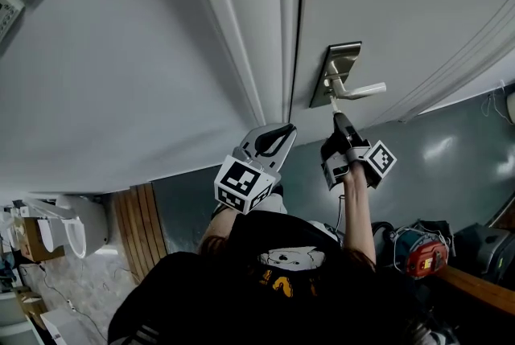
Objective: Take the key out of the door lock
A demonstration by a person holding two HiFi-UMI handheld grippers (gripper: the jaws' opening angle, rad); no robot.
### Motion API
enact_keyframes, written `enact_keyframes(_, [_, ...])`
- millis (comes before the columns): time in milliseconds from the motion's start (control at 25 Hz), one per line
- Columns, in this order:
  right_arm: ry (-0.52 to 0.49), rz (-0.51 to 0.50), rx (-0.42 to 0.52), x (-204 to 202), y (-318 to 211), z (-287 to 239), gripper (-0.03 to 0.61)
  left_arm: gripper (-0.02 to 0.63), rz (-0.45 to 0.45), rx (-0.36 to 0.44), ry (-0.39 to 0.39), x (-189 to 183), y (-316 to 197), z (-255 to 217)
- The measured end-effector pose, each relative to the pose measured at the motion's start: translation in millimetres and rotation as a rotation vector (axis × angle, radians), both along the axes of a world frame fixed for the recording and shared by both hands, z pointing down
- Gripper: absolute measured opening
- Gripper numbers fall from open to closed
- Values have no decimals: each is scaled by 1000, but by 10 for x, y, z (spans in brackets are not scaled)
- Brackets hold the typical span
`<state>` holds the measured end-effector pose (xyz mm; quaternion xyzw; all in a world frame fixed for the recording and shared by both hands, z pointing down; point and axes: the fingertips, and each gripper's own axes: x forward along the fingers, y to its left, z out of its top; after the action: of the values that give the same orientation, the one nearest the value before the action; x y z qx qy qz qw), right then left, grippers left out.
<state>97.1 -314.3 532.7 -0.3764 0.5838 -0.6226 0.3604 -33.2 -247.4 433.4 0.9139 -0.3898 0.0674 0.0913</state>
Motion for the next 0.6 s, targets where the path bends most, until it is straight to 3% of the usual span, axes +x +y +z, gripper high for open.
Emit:
enact_keyframes(160, [45, 8, -9, 143, 193, 116, 21, 24, 14, 1, -2, 81, 15, 25])
enact_keyframes(600, [163, 0, 92, 364, 534, -199, 21, 24, 54, 10, 0, 370, 299, -19])
